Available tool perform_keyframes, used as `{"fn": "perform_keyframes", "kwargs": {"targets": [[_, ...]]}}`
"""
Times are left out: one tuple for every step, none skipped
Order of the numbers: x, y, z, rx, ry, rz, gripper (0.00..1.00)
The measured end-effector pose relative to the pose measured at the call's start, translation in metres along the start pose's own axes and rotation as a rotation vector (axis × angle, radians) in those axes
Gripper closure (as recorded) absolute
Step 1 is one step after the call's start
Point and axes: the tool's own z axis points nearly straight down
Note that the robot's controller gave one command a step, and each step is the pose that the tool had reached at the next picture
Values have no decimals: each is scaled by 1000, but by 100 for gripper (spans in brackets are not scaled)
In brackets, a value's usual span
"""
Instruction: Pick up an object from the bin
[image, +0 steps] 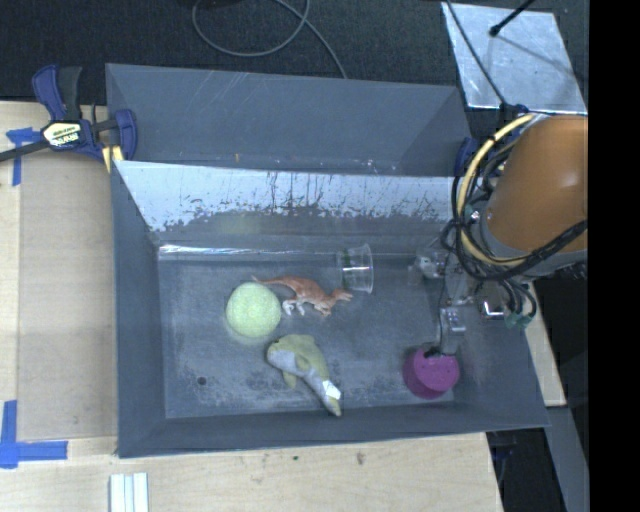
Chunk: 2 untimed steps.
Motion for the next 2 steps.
{"fn": "perform_keyframes", "kwargs": {"targets": [[-1,0,-5,1,-9,-2,0],[-62,33,27,2,-13,-87,0]]}}
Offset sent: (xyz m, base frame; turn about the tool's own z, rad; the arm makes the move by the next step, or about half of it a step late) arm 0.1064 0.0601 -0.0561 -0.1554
